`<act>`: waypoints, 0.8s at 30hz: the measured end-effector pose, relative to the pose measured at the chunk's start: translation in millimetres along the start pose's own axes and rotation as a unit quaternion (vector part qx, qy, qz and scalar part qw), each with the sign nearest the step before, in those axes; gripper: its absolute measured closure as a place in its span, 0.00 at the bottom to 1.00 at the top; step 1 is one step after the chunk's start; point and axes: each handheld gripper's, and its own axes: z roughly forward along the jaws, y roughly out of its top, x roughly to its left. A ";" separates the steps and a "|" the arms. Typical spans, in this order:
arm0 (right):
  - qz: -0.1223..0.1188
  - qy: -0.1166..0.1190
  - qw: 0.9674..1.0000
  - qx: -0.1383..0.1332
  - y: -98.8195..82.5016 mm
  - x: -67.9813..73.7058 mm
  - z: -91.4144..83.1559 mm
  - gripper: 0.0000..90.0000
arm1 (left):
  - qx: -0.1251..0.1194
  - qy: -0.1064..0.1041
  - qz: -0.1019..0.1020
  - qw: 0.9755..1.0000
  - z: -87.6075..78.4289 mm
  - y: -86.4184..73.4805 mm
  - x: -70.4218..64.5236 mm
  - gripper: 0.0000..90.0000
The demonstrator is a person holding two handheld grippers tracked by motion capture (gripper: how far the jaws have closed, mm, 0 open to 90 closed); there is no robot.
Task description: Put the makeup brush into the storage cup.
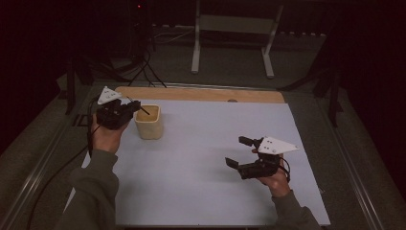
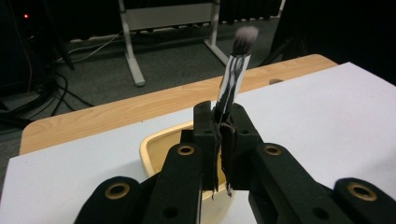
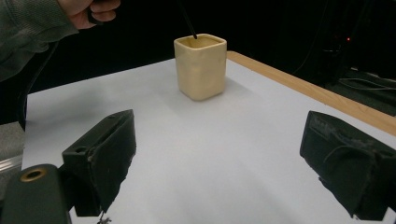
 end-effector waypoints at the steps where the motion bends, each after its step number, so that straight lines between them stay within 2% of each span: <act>1: 0.000 0.001 1.000 0.000 0.0 0.2 0.2 0.12 | 0.001 0.001 0.001 1.000 0.3 0.0 -0.1 0.96; 24: 0.001 0.000 1.000 0.000 -0.1 0.2 -0.2 0.12 | 0.016 0.008 0.010 1.000 9.5 -2.2 -1.0 0.96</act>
